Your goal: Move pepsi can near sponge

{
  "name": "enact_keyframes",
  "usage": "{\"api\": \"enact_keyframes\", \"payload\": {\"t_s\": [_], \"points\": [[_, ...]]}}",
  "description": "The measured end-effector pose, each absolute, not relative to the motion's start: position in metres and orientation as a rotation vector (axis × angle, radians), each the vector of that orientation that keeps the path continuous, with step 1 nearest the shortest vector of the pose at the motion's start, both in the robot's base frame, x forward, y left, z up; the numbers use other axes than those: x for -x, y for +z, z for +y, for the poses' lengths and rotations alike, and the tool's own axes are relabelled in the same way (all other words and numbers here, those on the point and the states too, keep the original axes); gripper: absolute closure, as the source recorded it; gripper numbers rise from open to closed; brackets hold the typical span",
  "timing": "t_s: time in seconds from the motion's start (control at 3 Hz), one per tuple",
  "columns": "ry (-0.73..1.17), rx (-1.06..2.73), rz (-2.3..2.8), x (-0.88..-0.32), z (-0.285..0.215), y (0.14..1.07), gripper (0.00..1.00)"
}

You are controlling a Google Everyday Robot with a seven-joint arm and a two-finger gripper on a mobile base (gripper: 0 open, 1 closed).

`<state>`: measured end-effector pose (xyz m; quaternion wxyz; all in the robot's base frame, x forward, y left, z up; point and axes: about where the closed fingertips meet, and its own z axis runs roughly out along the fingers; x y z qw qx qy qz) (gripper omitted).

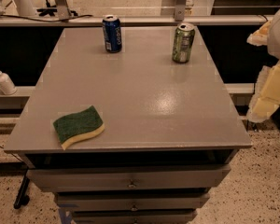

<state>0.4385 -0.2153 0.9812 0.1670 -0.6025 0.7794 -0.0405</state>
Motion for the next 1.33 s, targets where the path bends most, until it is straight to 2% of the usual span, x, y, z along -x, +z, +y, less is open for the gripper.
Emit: {"api": "enact_keyframes", "payload": {"t_s": [0.33,0.67,1.33], "points": [[-0.116,1.712,2.214,-0.439,-0.215,0.982,0.0],[-0.038,1.662,2.167,-0.455,-0.197,0.971,0.0],[0.175,1.52,1.983,-0.537,-0.115,0.948,0.0]]}}
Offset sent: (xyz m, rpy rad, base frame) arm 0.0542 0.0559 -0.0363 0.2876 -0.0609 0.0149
